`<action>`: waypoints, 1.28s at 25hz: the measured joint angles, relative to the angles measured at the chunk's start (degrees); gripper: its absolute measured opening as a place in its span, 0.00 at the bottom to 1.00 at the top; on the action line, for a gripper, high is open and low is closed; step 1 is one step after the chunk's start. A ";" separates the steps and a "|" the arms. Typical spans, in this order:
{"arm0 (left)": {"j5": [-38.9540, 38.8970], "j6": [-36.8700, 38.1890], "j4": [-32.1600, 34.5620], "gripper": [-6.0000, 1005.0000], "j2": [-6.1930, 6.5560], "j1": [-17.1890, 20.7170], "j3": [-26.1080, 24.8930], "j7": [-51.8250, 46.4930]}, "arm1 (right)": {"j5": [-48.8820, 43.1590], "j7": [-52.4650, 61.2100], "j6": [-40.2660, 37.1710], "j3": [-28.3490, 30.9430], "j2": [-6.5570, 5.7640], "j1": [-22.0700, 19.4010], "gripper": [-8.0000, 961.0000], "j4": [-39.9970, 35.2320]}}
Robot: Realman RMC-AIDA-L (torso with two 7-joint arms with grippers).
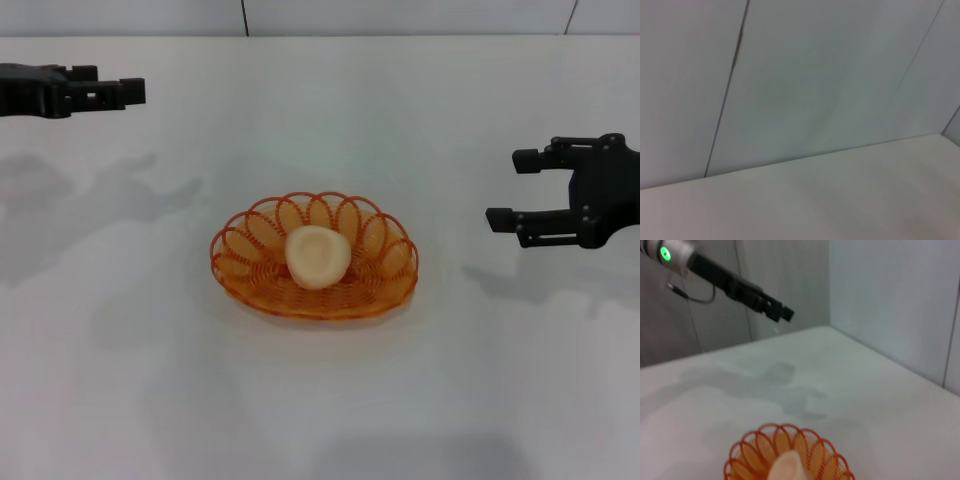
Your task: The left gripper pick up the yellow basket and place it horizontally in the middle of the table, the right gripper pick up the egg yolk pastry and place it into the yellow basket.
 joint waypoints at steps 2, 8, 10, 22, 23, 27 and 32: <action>-0.43 0.08 -0.09 0.87 -0.09 0.27 -0.50 0.38 | 1.76 -2.91 -0.83 0.82 -0.01 0.27 0.80 2.54; -2.78 2.42 -0.26 0.87 -1.06 1.19 -1.35 4.02 | 3.15 -7.96 -1.41 1.00 -0.02 0.79 0.80 7.11; -3.46 4.55 -0.30 0.87 -1.15 1.45 -1.34 5.74 | 3.12 -7.88 -1.48 1.29 -0.04 0.91 0.80 7.24; -3.34 23.10 -0.06 0.87 -0.22 1.02 -0.75 13.55 | 1.87 -6.37 -3.03 2.45 -0.20 1.49 0.80 6.89; -3.33 24.06 -0.06 0.87 -0.21 1.05 -0.71 14.09 | 1.38 -5.99 -3.14 2.47 -0.20 1.60 0.80 6.75; -3.28 25.43 -0.01 0.87 -0.19 1.35 -0.25 15.06 | -1.24 -3.64 -3.73 2.51 -0.20 2.18 0.80 5.80; -3.26 26.53 -0.01 0.87 -0.16 1.50 1.03 15.82 | -2.51 -2.44 -4.97 2.56 -0.11 2.54 0.80 4.92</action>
